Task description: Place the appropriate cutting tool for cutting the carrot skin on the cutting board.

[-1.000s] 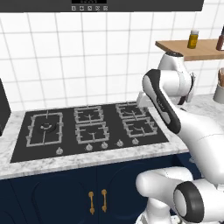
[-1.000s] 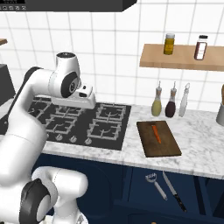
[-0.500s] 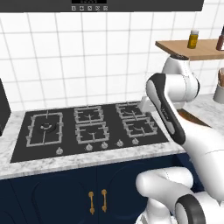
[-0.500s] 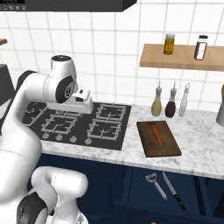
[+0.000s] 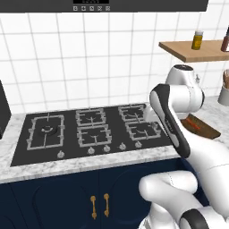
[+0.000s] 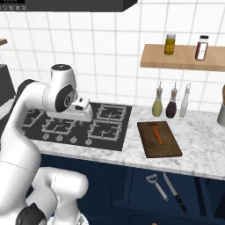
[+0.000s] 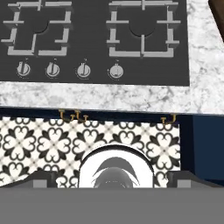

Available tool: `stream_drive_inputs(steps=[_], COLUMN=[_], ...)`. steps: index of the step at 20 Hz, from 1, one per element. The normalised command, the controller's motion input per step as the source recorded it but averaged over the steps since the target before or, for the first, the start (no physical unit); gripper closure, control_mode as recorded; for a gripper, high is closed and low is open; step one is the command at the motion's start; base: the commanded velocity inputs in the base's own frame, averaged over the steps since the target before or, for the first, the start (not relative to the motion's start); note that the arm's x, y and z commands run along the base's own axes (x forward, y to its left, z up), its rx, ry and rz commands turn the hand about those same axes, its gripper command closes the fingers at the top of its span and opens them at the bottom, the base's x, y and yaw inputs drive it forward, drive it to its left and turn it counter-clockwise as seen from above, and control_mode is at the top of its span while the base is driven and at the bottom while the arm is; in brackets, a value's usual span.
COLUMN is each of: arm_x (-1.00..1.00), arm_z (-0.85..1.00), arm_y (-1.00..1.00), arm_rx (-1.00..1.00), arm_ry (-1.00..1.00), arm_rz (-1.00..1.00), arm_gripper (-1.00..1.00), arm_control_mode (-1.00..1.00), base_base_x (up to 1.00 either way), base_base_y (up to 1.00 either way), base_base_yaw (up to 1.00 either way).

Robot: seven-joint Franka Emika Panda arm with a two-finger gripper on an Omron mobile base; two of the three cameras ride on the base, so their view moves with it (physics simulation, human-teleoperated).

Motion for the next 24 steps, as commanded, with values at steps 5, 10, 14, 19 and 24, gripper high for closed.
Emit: stream_drive_inputs(steps=[5,10,14,19,24], arm_x=[-0.08,-0.12,-0.12,-0.12,0.00], arm_z=[-0.38,-0.45,-0.55,-0.50,-0.11], arm_y=[0.00,0.00,0.00,0.00,-0.06], arm_rx=[0.00,0.00,0.00,0.00,-0.01], arm_ry=[0.00,0.00,0.00,0.00,-0.01], arm_rz=[0.00,0.00,0.00,0.00,0.00], arm_gripper=[-1.00,-1.00,-1.00,-1.00,-1.00], arm_control_mode=[-1.00,-1.00,-1.00,-1.00,-1.00], base_base_x=[0.00,0.00,0.00,0.00,0.00], base_base_y=[0.00,0.00,0.00,0.00,0.00], base_base_yaw=[0.00,0.00,0.00,0.00,0.00])
